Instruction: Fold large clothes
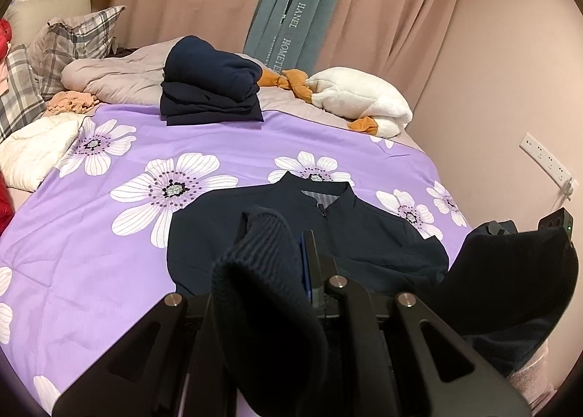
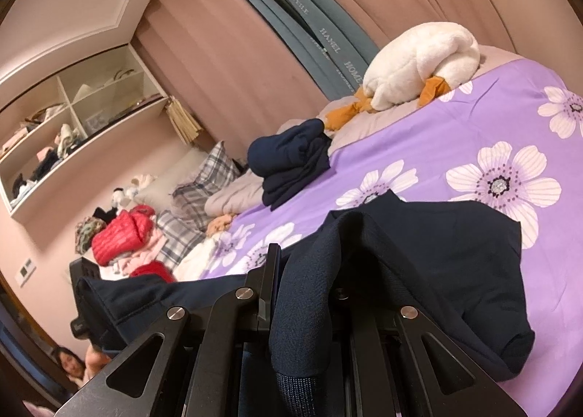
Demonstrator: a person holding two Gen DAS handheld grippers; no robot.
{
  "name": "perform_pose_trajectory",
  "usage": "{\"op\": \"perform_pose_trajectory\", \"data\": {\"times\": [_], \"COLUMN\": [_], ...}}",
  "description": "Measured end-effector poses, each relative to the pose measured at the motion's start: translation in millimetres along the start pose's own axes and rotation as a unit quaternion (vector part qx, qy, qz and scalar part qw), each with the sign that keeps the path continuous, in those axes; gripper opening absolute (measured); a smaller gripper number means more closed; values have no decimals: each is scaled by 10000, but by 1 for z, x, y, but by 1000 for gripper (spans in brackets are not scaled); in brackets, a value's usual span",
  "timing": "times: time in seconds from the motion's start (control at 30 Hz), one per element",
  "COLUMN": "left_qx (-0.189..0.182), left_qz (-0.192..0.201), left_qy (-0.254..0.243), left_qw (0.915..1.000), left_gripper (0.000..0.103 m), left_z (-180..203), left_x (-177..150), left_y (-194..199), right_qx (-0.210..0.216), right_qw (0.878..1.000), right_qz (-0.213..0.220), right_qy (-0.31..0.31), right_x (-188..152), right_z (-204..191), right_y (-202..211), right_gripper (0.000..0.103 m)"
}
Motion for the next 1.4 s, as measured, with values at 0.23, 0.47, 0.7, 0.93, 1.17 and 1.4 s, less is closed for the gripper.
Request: {"op": "perform_pose_trajectory", "data": {"times": [0.23, 0.47, 0.7, 0.93, 1.17, 1.4], "left_qx": [49, 153, 258, 432, 604, 880], "left_qz": [9, -15, -50, -103, -149, -144], "left_qy": [177, 245, 366, 345, 376, 391], "left_qw": [9998, 9996, 9990, 9984, 9974, 9952], "left_gripper": [12, 12, 12, 12, 12, 12], "left_z": [-9, -14, -25, -30, -41, -53], "left_x": [7, 12, 18, 22, 25, 28], "left_y": [-9, -21, -35, -49, -67, -91], "right_qx": [-134, -229, -325, -440, -582, -1033], "right_qw": [9999, 9997, 9994, 9987, 9977, 9944], "right_qz": [9, -6, -18, -42, -43, -76], "right_qy": [-61, -95, -151, -245, -344, -225], "right_x": [5, 9, 13, 17, 21, 23], "right_z": [9, 16, 24, 36, 51, 64], "right_y": [-7, -14, -22, -33, -44, -59], "right_gripper": [12, 12, 12, 12, 12, 12]}}
Point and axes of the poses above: each gripper's, at about its wrist camera, not at the fingertips, and y roughly against the way its jaws point, z to its right, x to its top, the point moved 4 cm from there along -y, roughly the way its jaws point, and after that the axes turned 3 degrees about z, right-handed, at the moved point
